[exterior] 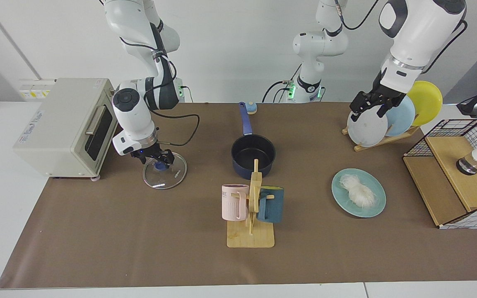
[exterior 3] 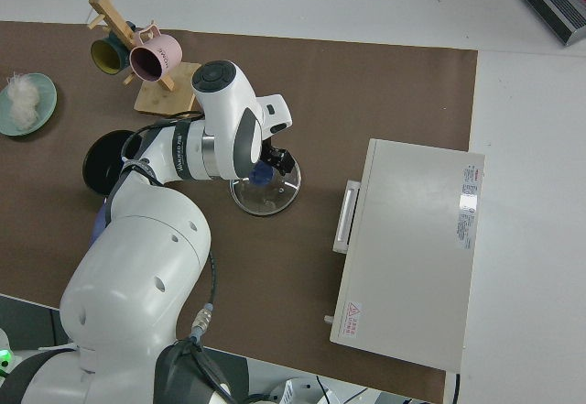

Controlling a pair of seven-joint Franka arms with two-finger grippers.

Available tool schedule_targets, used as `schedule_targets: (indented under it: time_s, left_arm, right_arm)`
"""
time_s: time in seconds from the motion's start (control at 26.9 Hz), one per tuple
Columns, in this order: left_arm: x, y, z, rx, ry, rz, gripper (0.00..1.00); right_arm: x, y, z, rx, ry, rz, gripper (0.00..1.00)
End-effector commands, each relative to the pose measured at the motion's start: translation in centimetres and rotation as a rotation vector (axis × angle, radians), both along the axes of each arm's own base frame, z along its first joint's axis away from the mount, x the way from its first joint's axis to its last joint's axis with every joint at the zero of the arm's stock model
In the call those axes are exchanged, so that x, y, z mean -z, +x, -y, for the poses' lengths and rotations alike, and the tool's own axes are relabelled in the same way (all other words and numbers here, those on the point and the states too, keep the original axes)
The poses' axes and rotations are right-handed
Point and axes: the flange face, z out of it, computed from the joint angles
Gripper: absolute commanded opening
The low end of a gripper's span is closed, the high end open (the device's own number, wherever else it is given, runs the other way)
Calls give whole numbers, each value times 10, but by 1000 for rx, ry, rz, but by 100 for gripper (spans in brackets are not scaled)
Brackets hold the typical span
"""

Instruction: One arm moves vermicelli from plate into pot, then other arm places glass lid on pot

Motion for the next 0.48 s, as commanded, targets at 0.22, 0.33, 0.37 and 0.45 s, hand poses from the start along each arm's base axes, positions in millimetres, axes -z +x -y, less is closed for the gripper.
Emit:
schedule_targets:
  time_s: [0.22,0.33,0.37,0.45]
  left_arm:
    - [-6,-1,0,-9,0,5,100]
    - [-6,-1,0,-9,0,5,100]
    - [-6,-1,0,-9,0,5,100]
    - [-5,0,-1,-11,0,4,100]
  right_arm:
    - [18,-7,-27,134,8,-9,100]
    - [20,-6,-26,134,9,-5,100]
    - [20,-5,-25,134,9,-3,100]
    - [20,-5,-25,135,9,-5,99]
